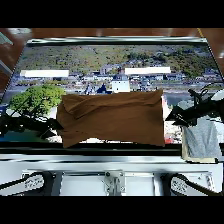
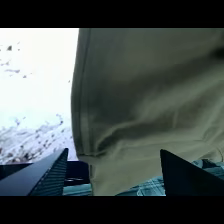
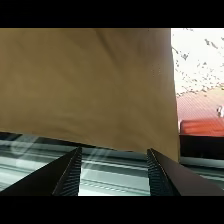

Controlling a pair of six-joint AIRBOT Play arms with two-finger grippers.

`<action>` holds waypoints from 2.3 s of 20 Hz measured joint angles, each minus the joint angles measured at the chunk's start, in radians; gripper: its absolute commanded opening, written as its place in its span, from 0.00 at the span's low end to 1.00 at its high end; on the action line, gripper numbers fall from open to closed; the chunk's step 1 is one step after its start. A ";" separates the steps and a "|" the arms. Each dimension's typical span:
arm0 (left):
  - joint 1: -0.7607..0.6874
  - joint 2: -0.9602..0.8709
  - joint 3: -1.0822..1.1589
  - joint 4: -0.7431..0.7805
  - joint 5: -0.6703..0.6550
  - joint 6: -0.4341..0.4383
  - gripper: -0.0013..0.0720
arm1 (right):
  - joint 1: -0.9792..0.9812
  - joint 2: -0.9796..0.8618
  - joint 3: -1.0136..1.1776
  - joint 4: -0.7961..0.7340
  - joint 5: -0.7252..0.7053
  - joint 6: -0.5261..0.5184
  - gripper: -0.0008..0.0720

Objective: Fold the shirts.

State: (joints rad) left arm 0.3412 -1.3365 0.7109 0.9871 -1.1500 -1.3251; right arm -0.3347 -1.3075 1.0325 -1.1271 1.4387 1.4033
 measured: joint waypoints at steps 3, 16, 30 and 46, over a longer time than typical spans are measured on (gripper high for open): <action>-0.012 -0.034 -0.002 -0.020 0.035 0.013 0.21 | 0.000 0.000 -0.001 0.003 -0.008 0.008 0.72; -0.028 0.005 0.069 -0.208 0.006 0.121 0.08 | -0.028 0.000 -0.269 -0.070 -0.061 0.033 0.93; -0.028 0.058 0.075 -0.221 -0.018 0.139 0.07 | -0.029 -0.036 -0.429 0.089 -0.261 0.019 0.19; -0.018 0.589 0.829 -0.209 0.263 0.020 0.07 | -0.029 0.372 0.606 0.354 -0.277 -0.113 0.11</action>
State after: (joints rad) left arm 0.3233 -0.7479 1.5398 0.7776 -0.8867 -1.3052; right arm -0.3641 -0.9352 1.6386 -0.7731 1.1618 1.2900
